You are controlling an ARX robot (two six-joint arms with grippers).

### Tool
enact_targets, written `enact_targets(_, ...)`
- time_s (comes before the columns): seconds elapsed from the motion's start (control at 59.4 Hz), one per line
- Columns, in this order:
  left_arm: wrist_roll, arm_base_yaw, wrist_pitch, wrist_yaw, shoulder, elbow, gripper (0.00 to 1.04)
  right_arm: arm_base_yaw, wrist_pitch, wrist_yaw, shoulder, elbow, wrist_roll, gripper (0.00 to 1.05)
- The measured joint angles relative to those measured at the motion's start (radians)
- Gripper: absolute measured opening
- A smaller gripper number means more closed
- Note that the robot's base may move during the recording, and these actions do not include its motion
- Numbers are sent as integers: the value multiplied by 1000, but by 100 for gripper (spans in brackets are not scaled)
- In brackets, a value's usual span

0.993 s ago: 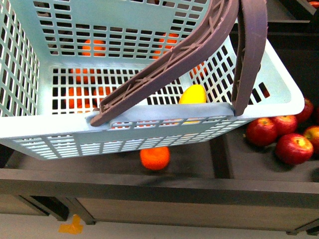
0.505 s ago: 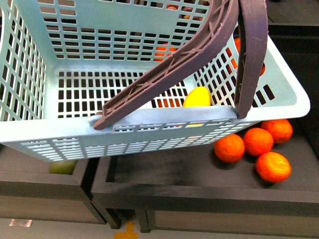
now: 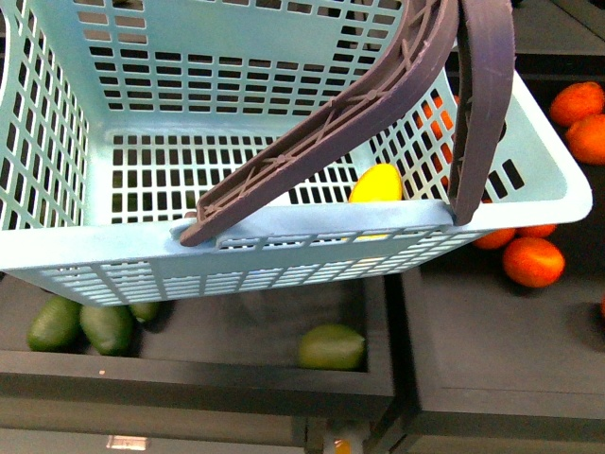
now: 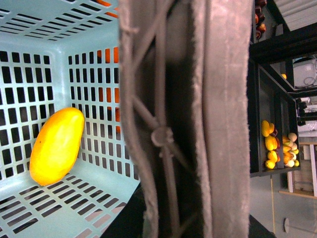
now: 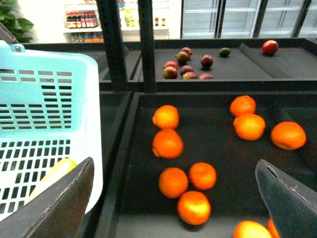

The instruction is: Pick mango and avocado into basket

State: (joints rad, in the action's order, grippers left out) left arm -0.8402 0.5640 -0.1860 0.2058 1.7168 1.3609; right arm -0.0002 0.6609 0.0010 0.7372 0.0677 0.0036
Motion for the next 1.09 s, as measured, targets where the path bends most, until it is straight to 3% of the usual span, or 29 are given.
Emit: enact_targets(1.094, 0, 0, 0, 3, 0, 0, 14, 0, 0, -1, 1, 0, 0, 96)
